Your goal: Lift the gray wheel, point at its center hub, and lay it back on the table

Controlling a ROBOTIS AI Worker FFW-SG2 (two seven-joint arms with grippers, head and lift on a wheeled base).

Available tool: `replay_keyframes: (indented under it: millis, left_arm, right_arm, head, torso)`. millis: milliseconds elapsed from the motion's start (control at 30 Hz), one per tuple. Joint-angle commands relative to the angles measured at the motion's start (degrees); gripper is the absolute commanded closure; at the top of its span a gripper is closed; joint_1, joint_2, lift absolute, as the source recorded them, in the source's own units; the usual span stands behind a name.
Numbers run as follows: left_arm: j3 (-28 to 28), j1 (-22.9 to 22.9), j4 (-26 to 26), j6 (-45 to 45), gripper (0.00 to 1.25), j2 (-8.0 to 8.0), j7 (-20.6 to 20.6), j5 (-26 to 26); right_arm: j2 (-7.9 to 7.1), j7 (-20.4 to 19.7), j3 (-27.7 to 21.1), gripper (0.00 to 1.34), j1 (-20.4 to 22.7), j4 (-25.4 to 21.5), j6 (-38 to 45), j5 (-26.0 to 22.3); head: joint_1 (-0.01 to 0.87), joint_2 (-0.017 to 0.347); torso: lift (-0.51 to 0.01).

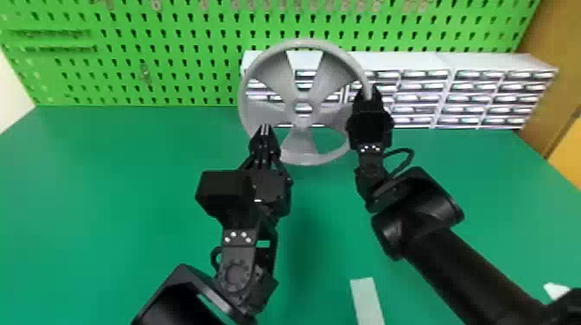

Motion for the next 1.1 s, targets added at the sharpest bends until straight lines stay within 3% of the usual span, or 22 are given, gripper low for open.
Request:
replay_keyframes:
  millis: [0,233,433,667,833,1067]
  left_arm:
    - [0.06,0.19,-0.27,0.20,1.19,0.00,0.08,-0.75]
    - [0.06,0.19,-0.27,0.20,1.19,-0.09,0.17,-1.10]
    - [-0.11,0.11,-0.27,0.20,1.19,-0.09,0.17,-1.10]
    - [-0.11,0.11,-0.27,0.20,1.19,0.00,0.17,-1.10]
    - [-0.37,-0.07,-0.27,0.20,1.19,0.09,0.17,-1.10]
    - [-0.46,-0.07,-0.53,0.56,1.19,0.35,0.17,-1.10]
  right_arm:
    - [-0.06,2.22,-0.06,1.31,-0.25,-1.68,5.18,-3.72]
    - [-0.41,3.71,-1.29,1.31,0.37,-12.49,24.17,-9.69]
    - [0.73,3.89,-4.54,1.31,-0.16,-18.91,40.43,-10.92]
    - [1.08,3.89,-6.48,1.31,-1.83,-22.77,54.75,-14.00]
    - [0.29,3.98,-6.56,1.31,-3.32,-24.53,63.72,-18.04]
    - [-0.24,8.11,-6.56,1.31,-3.68,-24.80,70.40,-19.27]
  head:
    - [0.692,0.048]
    - [0.692,0.048]
    - [0.692,0.048]
    - [0.692,0.048]
    - [0.692,0.048]
    - [0.692,0.048]
  torso:
    - [-0.096]
    - [-0.096]
    - [-0.096]
    - [-0.096]
    - [-0.096]
    - [-0.096]
